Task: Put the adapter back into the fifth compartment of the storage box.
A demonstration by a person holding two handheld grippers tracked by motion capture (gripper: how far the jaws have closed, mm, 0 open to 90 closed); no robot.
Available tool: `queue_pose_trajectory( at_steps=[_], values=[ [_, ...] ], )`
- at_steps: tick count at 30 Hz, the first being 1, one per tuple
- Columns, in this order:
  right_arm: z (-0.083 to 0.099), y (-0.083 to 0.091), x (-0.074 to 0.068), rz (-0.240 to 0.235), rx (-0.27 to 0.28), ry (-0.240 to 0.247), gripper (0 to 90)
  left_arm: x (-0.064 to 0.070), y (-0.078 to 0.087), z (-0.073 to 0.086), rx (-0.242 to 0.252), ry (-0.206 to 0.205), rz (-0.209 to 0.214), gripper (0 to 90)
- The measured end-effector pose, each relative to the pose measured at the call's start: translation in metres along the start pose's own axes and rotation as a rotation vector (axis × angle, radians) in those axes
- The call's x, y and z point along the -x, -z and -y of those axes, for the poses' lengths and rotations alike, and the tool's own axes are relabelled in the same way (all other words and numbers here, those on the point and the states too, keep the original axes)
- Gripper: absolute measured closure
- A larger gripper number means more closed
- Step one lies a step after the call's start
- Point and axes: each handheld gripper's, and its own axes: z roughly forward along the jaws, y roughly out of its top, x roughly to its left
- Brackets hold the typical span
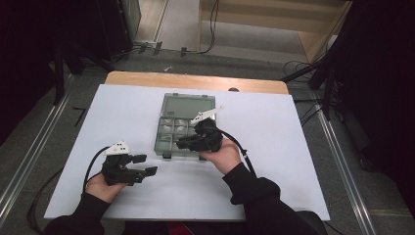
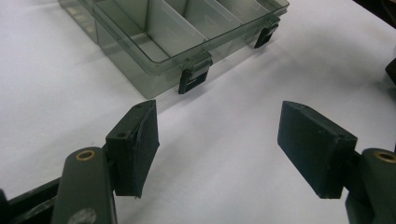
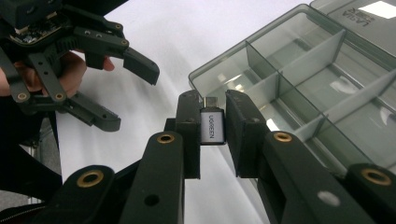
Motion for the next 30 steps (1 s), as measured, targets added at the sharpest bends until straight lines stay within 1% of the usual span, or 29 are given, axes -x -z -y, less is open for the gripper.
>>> queue_pose_trajectory(
  at_steps=[3, 7, 13, 16, 22, 25, 30],
  values=[
    [-0.004, -0.004, 0.001, 0.006, 0.002, 0.011, 74.4, 0.0, 0.001, 0.001, 0.003, 0.002, -0.004, 29.7],
    [-0.009, -0.009, 0.002, 0.001, 0.002, 0.015, 74.4, 0.0, 0.002, 0.002, 0.007, 0.002, -0.016, 29.7],
    [-0.014, -0.018, 0.003, -0.002, -0.006, 0.012, 74.4, 0.0, 0.003, 0.004, 0.006, 0.009, -0.022, 29.8],
    [-0.016, -0.022, 0.003, -0.005, -0.007, 0.019, 74.4, 0.0, 0.004, 0.005, 0.004, 0.013, -0.026, 29.8],
    [-0.021, -0.029, 0.004, -0.008, -0.004, 0.022, 74.4, 0.001, 0.005, 0.007, 0.005, 0.016, -0.03, 29.8],
    [-0.021, -0.032, 0.004, -0.003, 0.006, 0.021, 74.4, 0.001, 0.005, 0.007, 0.003, 0.017, -0.031, 29.8],
    [-0.022, -0.041, 0.006, 0.0, 0.01, 0.02, 74.4, 0.0, 0.003, 0.007, 0.012, 0.031, -0.021, 29.8]
  ],
)
